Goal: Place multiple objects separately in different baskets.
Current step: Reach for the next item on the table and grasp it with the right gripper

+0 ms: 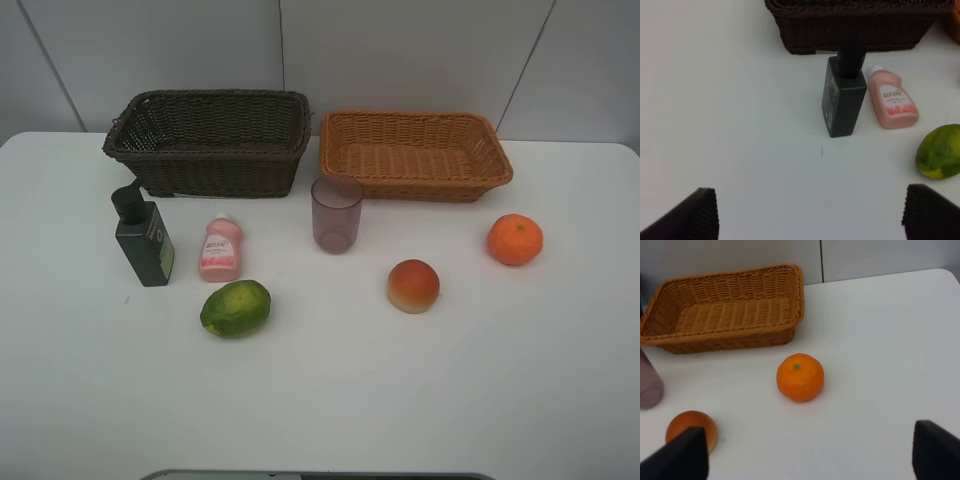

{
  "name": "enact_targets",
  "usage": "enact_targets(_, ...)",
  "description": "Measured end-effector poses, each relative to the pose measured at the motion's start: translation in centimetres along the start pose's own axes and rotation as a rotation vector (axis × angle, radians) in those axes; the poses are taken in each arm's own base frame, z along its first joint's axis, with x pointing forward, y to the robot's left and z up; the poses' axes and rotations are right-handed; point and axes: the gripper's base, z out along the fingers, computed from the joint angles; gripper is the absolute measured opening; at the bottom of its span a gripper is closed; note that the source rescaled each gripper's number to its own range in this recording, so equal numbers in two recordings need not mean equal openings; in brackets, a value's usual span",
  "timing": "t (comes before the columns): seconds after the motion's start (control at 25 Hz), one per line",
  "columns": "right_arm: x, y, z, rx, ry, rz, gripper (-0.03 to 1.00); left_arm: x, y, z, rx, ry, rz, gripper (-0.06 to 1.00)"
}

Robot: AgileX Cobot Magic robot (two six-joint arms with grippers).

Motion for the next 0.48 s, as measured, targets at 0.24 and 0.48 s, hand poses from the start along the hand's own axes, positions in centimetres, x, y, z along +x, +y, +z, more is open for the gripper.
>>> enact_targets(0.24,0.0,0.0,0.0,0.0,0.0,0.0,0.72,0.0,0.0,0.0,0.0,0.0,0.0,0.95)
enact_targets(0.48,0.0,0.0,0.0,0.0,0.0,0.0,0.72,0.0,0.0,0.0,0.0,0.0,0.0,0.95)
